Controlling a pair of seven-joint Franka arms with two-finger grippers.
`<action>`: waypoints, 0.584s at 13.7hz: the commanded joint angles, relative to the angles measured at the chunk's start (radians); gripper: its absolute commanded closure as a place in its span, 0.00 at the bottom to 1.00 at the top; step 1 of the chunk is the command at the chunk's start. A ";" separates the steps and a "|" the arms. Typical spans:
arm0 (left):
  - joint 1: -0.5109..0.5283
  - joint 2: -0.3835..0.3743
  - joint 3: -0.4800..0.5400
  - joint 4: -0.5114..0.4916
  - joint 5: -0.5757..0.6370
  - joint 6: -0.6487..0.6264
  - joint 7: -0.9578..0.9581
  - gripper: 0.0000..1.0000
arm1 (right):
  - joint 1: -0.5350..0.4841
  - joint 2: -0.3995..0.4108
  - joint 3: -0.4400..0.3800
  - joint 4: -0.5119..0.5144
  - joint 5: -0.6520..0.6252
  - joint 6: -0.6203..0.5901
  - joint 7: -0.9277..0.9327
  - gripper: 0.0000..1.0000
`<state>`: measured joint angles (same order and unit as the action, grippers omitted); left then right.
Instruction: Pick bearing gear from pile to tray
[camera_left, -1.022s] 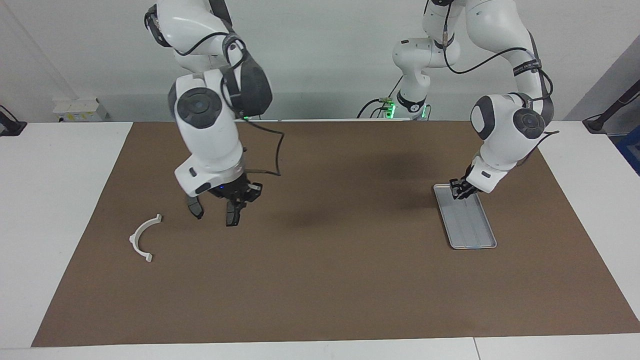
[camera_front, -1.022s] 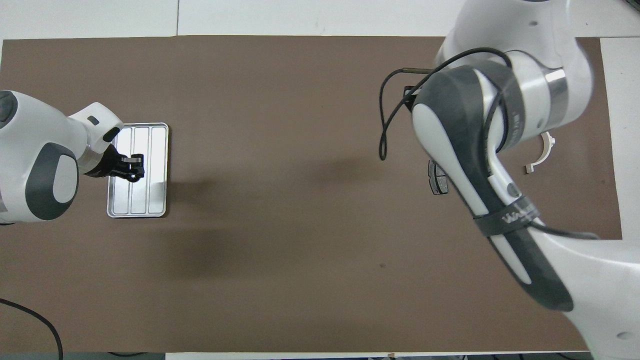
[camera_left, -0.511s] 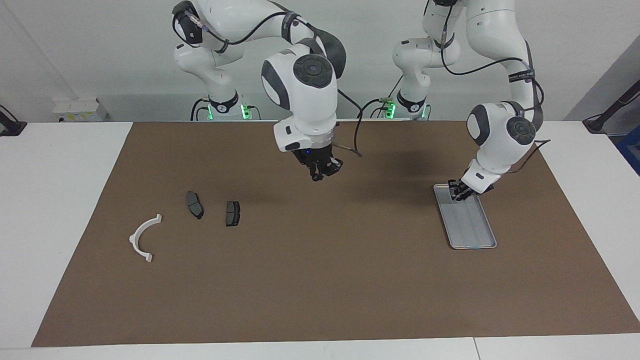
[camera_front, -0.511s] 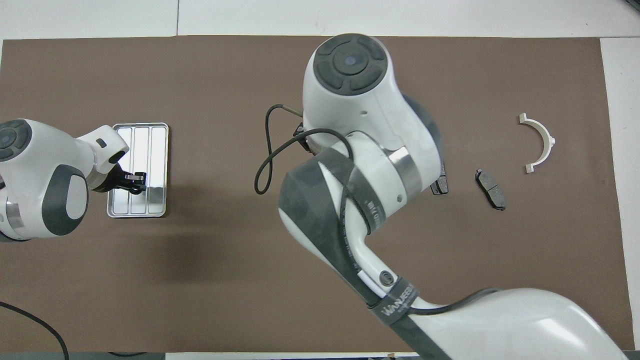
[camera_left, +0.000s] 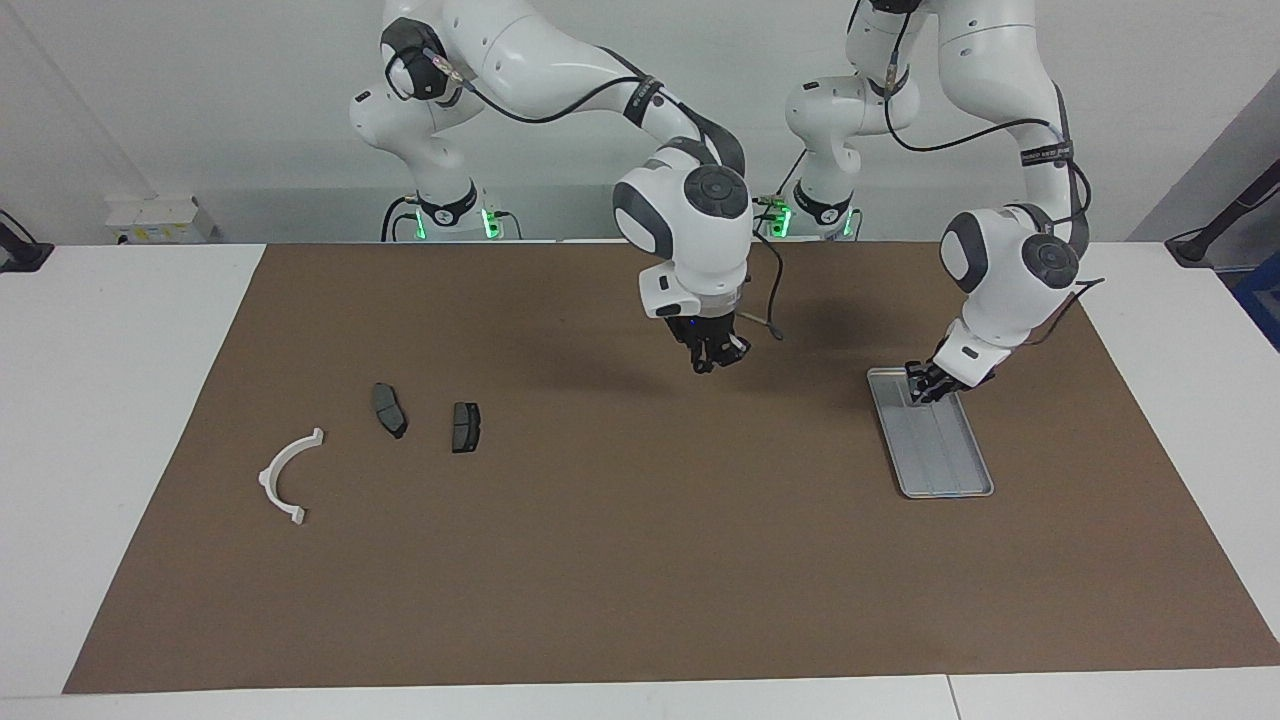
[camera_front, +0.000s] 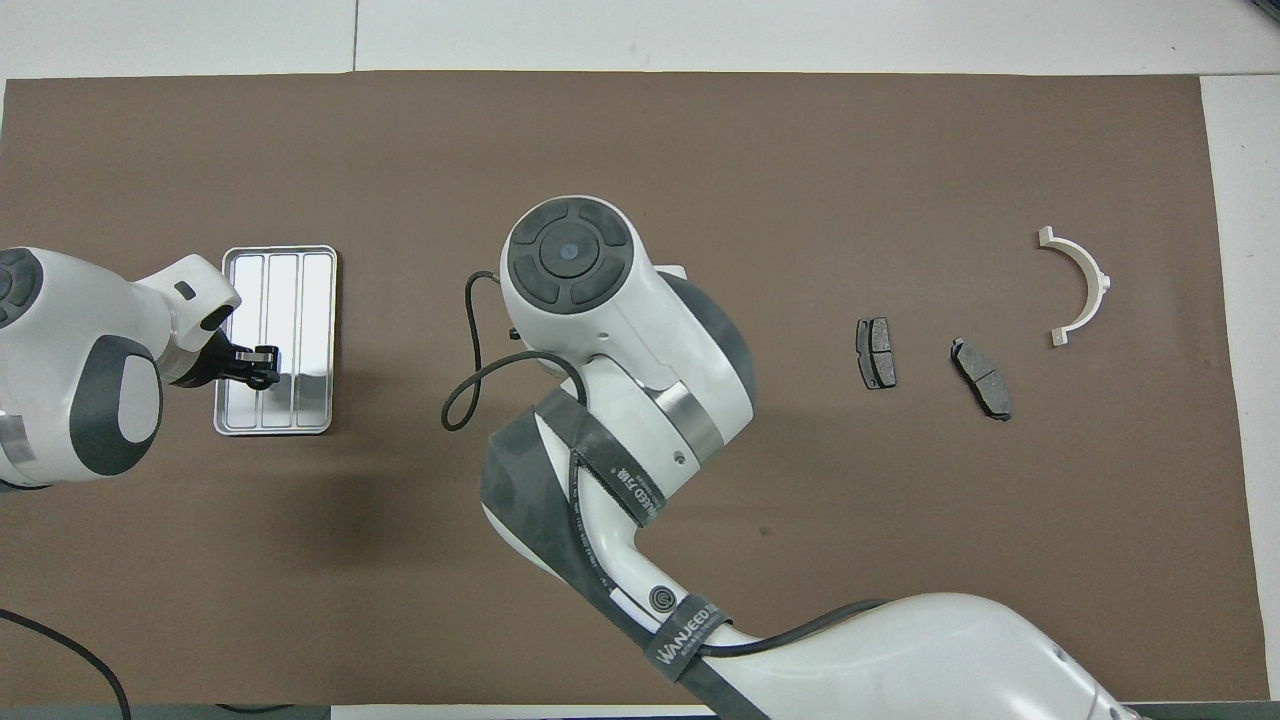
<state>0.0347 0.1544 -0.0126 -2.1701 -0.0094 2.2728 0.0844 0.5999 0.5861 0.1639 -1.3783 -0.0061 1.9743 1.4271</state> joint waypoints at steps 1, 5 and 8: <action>0.005 -0.026 -0.009 -0.048 0.008 0.043 -0.029 0.86 | 0.007 0.032 -0.003 -0.030 -0.002 0.087 0.033 1.00; -0.004 -0.024 -0.010 -0.085 0.008 0.097 -0.086 0.86 | 0.017 0.058 -0.004 -0.103 -0.025 0.196 0.039 1.00; -0.004 -0.024 -0.010 -0.085 0.008 0.096 -0.086 0.73 | 0.015 0.058 -0.006 -0.156 -0.026 0.268 0.039 1.00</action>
<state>0.0329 0.1544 -0.0224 -2.2270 -0.0094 2.3444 0.0197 0.6165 0.6633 0.1592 -1.4809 -0.0146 2.1910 1.4427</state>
